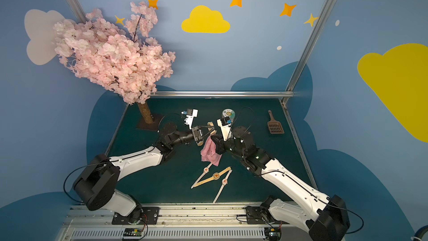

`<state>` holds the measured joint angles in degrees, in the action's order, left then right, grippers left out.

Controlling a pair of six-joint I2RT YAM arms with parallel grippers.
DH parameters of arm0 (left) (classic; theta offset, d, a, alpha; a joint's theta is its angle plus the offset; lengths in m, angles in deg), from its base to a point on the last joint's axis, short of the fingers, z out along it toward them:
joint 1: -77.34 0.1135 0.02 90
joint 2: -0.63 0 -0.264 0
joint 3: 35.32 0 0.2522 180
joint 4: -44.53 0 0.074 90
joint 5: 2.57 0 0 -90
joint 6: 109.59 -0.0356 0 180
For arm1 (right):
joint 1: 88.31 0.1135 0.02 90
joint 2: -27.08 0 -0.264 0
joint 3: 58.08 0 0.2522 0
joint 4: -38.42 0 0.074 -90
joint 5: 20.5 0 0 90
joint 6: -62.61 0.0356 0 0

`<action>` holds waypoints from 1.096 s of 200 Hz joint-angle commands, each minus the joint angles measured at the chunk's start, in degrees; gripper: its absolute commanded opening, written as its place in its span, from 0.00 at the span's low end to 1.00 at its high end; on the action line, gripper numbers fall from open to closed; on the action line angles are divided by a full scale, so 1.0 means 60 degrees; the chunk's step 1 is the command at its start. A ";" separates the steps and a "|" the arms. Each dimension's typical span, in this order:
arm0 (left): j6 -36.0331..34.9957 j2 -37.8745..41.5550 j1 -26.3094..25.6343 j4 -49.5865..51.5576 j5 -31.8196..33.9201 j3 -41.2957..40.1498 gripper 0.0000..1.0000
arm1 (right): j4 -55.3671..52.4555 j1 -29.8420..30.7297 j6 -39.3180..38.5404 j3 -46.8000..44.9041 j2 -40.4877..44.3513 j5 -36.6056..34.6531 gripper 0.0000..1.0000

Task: Wipe the watch dial
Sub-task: Wipe the watch.

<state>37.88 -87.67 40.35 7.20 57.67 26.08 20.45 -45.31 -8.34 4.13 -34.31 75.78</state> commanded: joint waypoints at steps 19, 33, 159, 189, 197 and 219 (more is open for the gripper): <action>0.0366 -0.0008 -0.0120 -0.0356 -0.0425 -0.0170 0.03 | -0.0949 -0.0094 0.0320 0.0298 0.0301 -0.2204 0.00; 0.0650 -0.0018 -0.0039 -0.0420 -0.0369 -0.0247 0.03 | -0.1283 -0.0267 0.0484 0.0141 0.0544 -0.2469 0.00; 0.3939 -0.0504 0.0658 -0.0107 -0.1935 -0.0241 0.03 | -0.1501 -0.1732 0.0110 -0.1614 0.3618 0.1196 0.00; 0.3658 -0.0418 0.0628 0.0598 -0.2054 -0.0146 0.03 | -0.0344 -0.1659 0.0314 -0.1543 0.2846 0.2746 0.00; 0.3692 -0.0444 0.0626 0.0599 -0.2120 -0.0097 0.03 | 0.0066 -0.1592 0.0400 -0.1506 0.2573 0.2998 0.00; 0.3731 -0.0547 0.0564 0.0590 -0.2147 0.0020 0.03 | 0.0877 -0.1328 0.0546 -0.1292 0.1805 0.3287 0.00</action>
<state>60.40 -90.83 43.98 9.82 46.68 24.00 16.19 -54.80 -6.18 -5.51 -20.02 89.18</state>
